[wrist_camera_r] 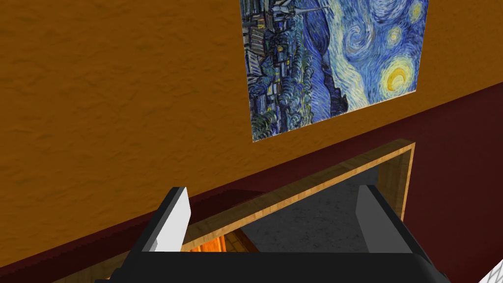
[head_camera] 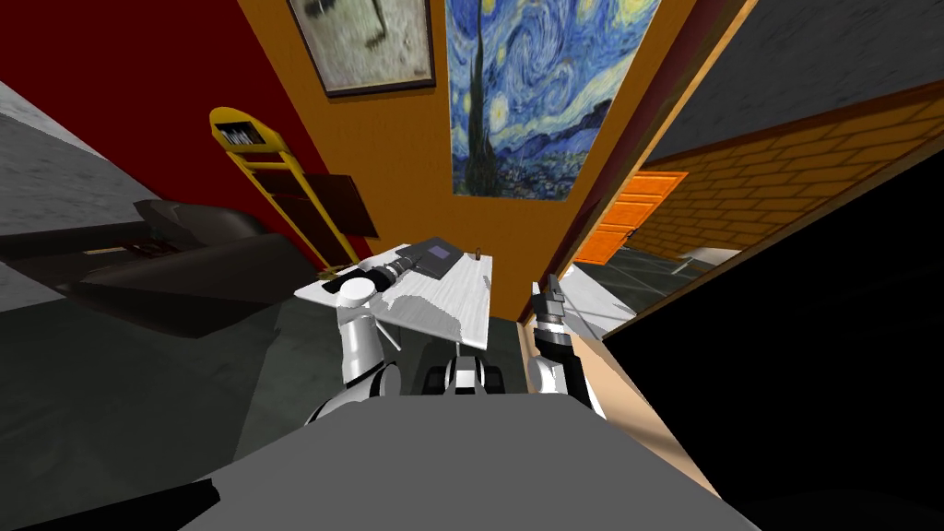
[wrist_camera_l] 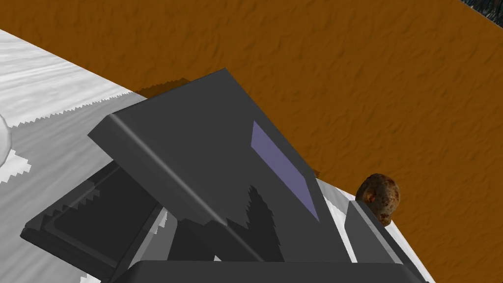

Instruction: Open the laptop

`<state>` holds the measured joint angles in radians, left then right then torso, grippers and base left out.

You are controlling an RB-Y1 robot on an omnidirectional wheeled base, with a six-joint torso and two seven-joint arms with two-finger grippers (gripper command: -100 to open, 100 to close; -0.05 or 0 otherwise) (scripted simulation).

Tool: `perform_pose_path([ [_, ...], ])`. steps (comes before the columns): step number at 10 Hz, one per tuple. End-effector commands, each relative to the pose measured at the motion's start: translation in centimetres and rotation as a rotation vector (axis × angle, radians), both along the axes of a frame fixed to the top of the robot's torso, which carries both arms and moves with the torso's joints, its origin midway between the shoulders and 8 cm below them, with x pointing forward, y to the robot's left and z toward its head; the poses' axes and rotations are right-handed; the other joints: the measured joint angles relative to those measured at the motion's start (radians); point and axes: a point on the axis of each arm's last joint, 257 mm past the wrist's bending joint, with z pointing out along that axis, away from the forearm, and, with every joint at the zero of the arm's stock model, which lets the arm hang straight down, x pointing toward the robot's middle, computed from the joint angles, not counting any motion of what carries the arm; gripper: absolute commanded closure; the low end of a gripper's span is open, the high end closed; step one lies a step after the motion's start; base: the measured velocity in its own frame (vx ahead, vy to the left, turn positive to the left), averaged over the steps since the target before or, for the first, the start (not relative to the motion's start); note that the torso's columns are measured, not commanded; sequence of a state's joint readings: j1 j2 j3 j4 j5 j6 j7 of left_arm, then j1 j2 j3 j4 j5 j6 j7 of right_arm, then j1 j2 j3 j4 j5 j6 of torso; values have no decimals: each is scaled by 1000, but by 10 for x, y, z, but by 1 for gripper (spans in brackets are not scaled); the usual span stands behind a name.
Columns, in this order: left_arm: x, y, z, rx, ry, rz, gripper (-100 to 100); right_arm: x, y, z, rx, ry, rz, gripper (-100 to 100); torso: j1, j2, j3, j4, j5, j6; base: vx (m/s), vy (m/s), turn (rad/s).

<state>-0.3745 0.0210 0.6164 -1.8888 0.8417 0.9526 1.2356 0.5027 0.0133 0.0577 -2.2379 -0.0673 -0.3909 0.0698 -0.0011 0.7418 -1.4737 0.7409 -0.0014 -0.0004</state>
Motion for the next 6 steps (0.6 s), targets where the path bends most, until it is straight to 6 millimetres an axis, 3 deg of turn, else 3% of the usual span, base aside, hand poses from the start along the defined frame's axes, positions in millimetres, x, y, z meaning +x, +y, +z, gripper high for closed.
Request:
perform_pose_path([
  [1,-1,0,0,-2,3,-1,0,0,0,0,0,0,0,0,1,-1,-1,-1,1,1,0,0,0],
  [6,0,0,2,-1,-1,-1,0,0,0,0,0,0,0,0,2,-5,-3,-3,2,0,0,0,0],
])
